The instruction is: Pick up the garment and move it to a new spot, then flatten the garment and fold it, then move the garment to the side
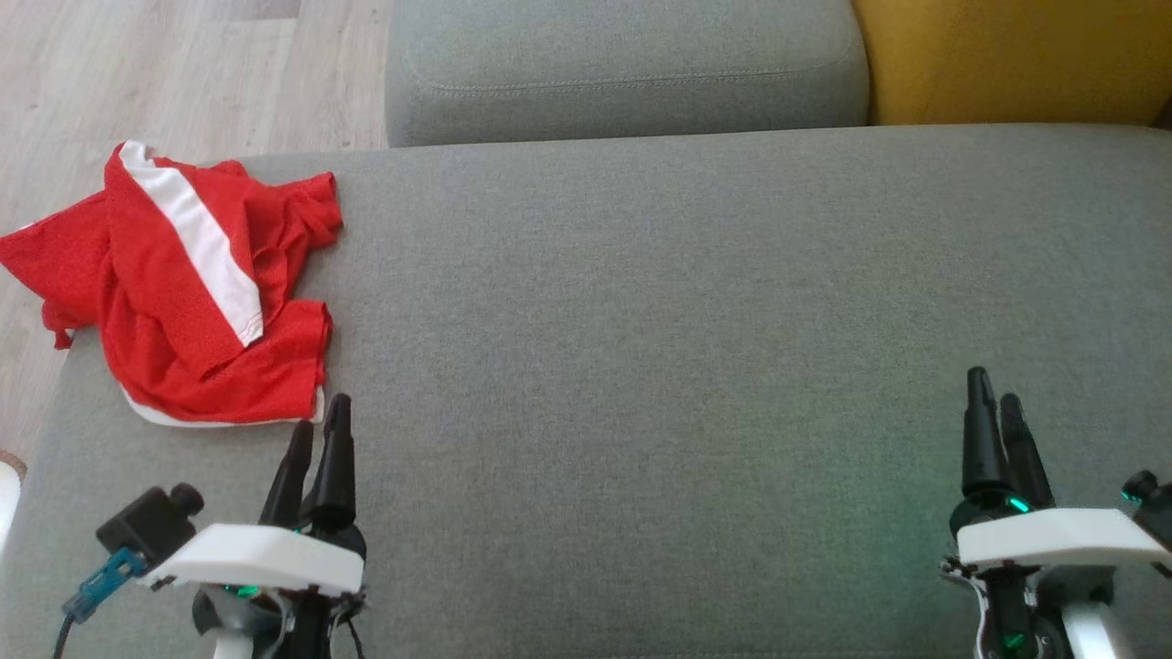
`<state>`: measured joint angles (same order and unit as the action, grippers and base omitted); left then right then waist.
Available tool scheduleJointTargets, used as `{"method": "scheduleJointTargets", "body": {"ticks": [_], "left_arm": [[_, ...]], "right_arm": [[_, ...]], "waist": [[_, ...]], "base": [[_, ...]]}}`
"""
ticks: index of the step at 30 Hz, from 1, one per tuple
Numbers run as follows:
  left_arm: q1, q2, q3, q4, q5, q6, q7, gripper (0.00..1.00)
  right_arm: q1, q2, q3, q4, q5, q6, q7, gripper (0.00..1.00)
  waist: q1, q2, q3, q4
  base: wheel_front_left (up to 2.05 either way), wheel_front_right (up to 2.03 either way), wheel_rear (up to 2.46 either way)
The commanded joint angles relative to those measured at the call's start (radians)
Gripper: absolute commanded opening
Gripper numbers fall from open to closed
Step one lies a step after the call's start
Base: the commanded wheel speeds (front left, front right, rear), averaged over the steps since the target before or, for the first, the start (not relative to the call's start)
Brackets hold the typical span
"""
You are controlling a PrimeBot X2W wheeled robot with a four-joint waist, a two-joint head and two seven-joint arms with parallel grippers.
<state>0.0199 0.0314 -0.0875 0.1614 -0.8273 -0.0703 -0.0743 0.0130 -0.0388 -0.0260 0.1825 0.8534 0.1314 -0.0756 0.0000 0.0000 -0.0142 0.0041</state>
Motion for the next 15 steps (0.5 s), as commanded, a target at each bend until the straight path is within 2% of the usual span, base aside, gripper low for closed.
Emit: {"method": "scheduleJointTargets", "body": {"ticks": [1,15], "left_arm": [[-0.020,0.013,0.008,-0.045,0.041,0.005,-0.017,1.00],[-0.003,0.014,-0.010,-0.061,0.220,0.028,-0.058,1.00]], "right_arm": [[-0.017,-0.007,0.021,-0.045,-0.042,0.000,-0.014,1.00],[-0.013,-0.008,0.055,-0.060,-0.253,0.000,-0.055,1.00]], "waist": [[0.0000,0.0000,-0.001,0.000],[0.0000,0.0000,-0.004,-0.003]], "base": [[0.00,0.00,0.00],[0.00,0.00,0.00]]}}
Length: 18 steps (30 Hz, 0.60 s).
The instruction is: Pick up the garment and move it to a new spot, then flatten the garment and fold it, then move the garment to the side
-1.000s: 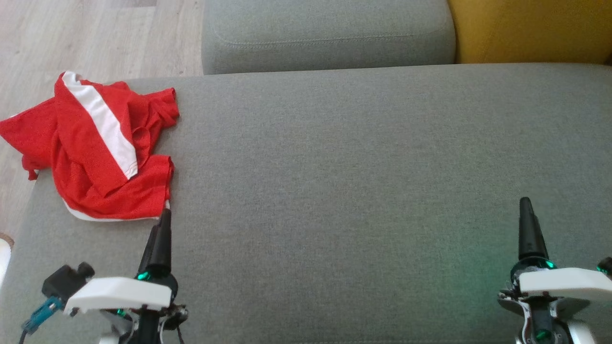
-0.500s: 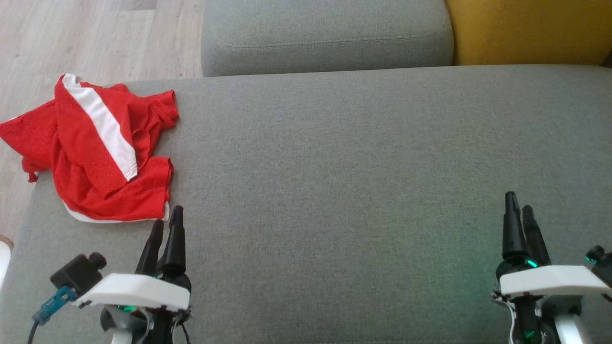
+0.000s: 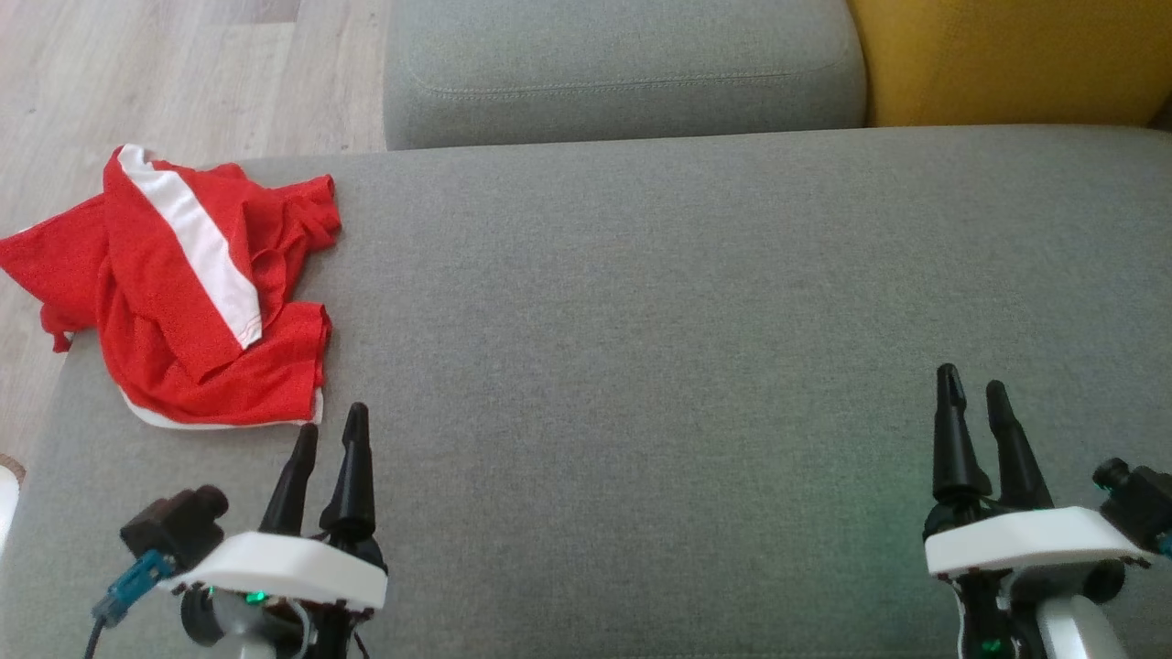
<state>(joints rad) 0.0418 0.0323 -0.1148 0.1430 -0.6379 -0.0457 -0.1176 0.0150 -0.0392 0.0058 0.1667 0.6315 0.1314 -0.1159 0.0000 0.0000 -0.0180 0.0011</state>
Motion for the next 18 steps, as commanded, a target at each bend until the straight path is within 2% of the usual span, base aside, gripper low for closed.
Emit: {"method": "scheduleJointTargets", "body": {"ticks": [1,18], "left_arm": [[-0.023,0.013,0.016,-0.043,0.043,0.005,-0.017,1.00],[-0.006,0.015,-0.004,-0.050,0.255,0.023,-0.067,1.00]], "right_arm": [[-0.014,-0.008,0.025,-0.045,-0.044,0.000,-0.018,1.00],[-0.011,-0.009,0.051,-0.045,-0.257,-0.001,-0.068,1.00]], "waist": [[0.0000,0.0000,-0.001,0.000],[0.0000,0.0000,-0.008,0.008]], "base": [[0.00,0.00,0.00],[0.00,0.00,0.00]]}}
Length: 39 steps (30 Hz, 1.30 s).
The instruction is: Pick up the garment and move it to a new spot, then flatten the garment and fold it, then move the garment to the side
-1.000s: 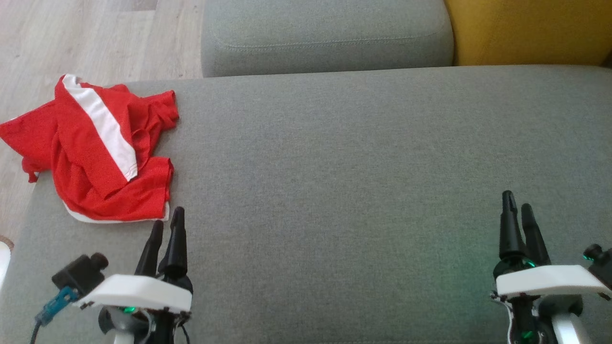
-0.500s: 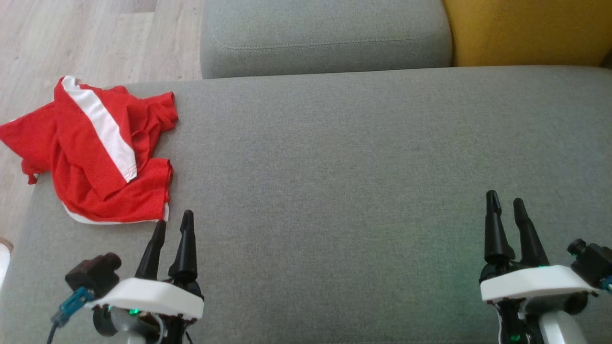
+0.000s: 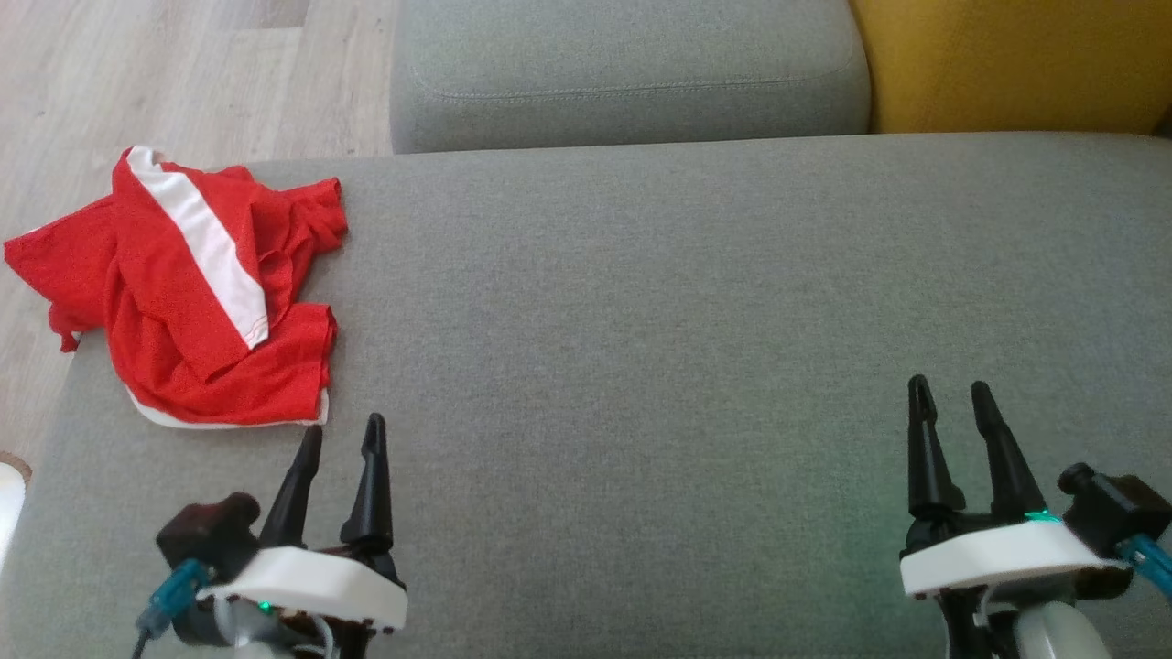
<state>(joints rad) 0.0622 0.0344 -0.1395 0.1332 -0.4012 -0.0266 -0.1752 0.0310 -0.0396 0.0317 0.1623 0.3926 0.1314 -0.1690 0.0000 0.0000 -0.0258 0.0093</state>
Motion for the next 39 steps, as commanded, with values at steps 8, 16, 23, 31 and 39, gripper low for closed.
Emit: {"method": "scheduleJointTargets", "body": {"ticks": [8,16,23,31,39], "left_arm": [[-0.020,0.014,0.008,-0.042,0.114,0.011,-0.033,1.00],[-0.014,0.015,0.000,-0.041,0.206,0.022,-0.056,1.00],[-0.008,0.015,-0.004,-0.039,0.282,0.030,-0.077,1.00],[-0.008,0.016,0.004,-0.025,0.305,0.037,-0.087,1.00],[-0.009,0.016,0.007,-0.017,0.301,0.039,-0.087,1.00]], "right_arm": [[-0.027,-0.009,0.035,-0.032,-0.123,-0.001,-0.038,1.00],[-0.026,-0.010,0.042,-0.029,-0.223,-0.001,-0.062,1.00],[-0.026,-0.010,0.045,-0.016,-0.304,-0.001,-0.083,1.00],[-0.028,-0.011,0.044,-0.018,-0.339,-0.001,-0.093,1.00],[-0.027,-0.011,0.041,-0.015,-0.333,-0.001,-0.093,1.00]], "waist": [[0.0000,0.0000,-0.002,0.003],[0.0000,0.0000,-0.004,0.002],[0.0000,0.0000,-0.008,0.002],[0.0000,0.0000,-0.007,0.003],[0.0000,0.0000,-0.005,0.004]], "base": [[0.00,0.00,0.00],[0.00,0.00,0.00],[0.00,0.00,0.00],[0.00,0.00,0.00],[0.00,0.00,0.00]]}}
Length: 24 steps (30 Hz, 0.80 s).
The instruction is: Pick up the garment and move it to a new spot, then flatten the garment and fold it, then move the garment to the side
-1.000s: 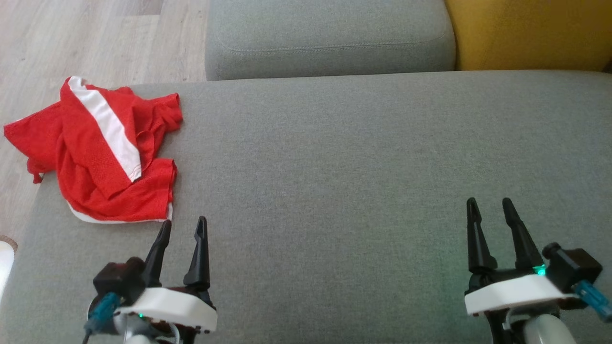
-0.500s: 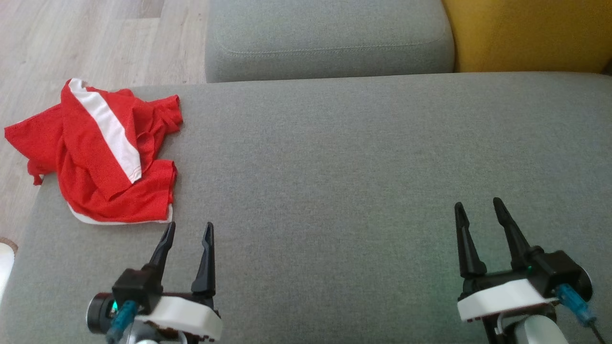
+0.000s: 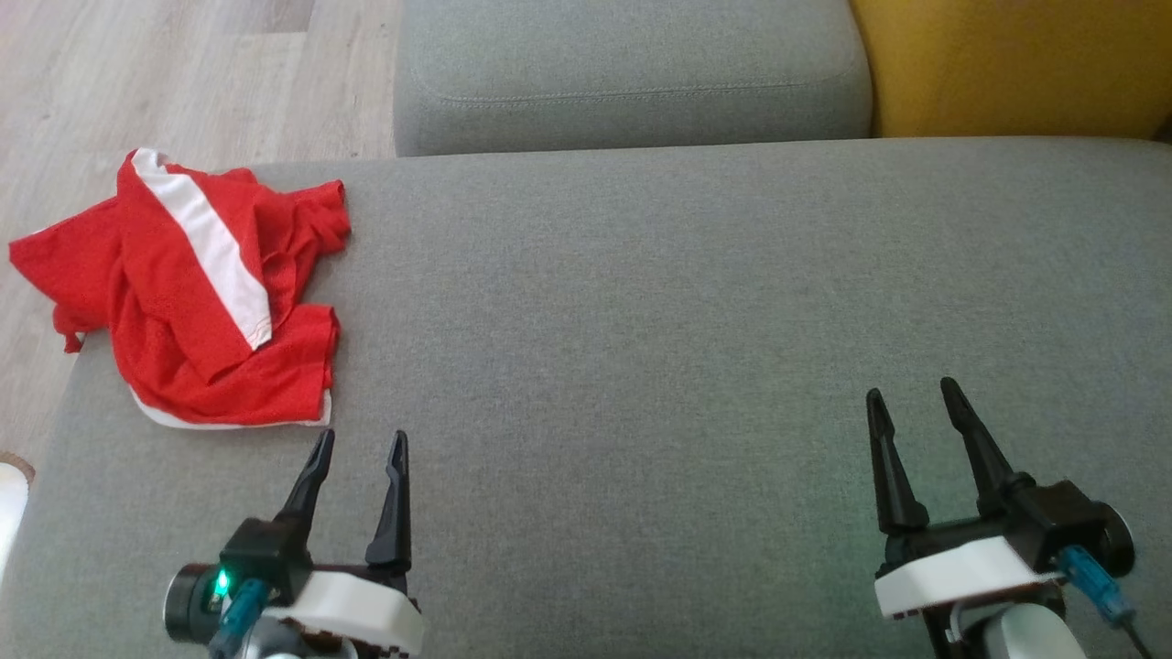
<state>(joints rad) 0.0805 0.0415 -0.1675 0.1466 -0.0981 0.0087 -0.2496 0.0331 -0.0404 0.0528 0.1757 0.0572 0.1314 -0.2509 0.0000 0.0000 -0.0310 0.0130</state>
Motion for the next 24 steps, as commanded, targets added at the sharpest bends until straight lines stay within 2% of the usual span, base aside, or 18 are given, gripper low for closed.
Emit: {"method": "scheduleJointTargets", "body": {"ticks": [1,10,14,18,24], "left_arm": [[-0.028,0.009,0.035,-0.029,-0.003,0.004,-0.012,1.00],[-0.029,0.009,0.035,-0.024,-0.003,0.002,-0.012,1.00],[-0.037,0.009,0.031,-0.022,-0.002,0.001,-0.012,1.00],[-0.048,0.009,0.027,-0.023,0.001,0.000,-0.012,1.00],[-0.056,0.009,0.036,-0.032,0.005,0.000,-0.012,1.00]], "right_arm": [[-0.029,-0.010,0.020,-0.028,0.003,-0.001,-0.011,1.00],[-0.031,-0.010,0.020,-0.028,0.004,-0.001,-0.011,1.00],[-0.028,-0.010,0.014,-0.031,0.004,-0.001,-0.011,1.00],[-0.023,-0.010,0.008,-0.036,0.007,-0.001,-0.011,1.00],[-0.022,-0.010,0.008,-0.043,0.016,-0.001,-0.011,1.00]], "waist": [[0.0000,0.0000,0.000,0.000],[0.0000,0.0000,0.004,0.004],[0.0000,0.0000,0.007,0.026],[0.0000,0.0000,0.008,0.088],[0.0000,0.0000,0.006,0.238]], "base": [[0.00,0.00,0.00],[0.00,0.00,0.00],[0.00,0.00,0.00],[0.00,0.00,0.00],[0.00,0.00,0.00]]}}
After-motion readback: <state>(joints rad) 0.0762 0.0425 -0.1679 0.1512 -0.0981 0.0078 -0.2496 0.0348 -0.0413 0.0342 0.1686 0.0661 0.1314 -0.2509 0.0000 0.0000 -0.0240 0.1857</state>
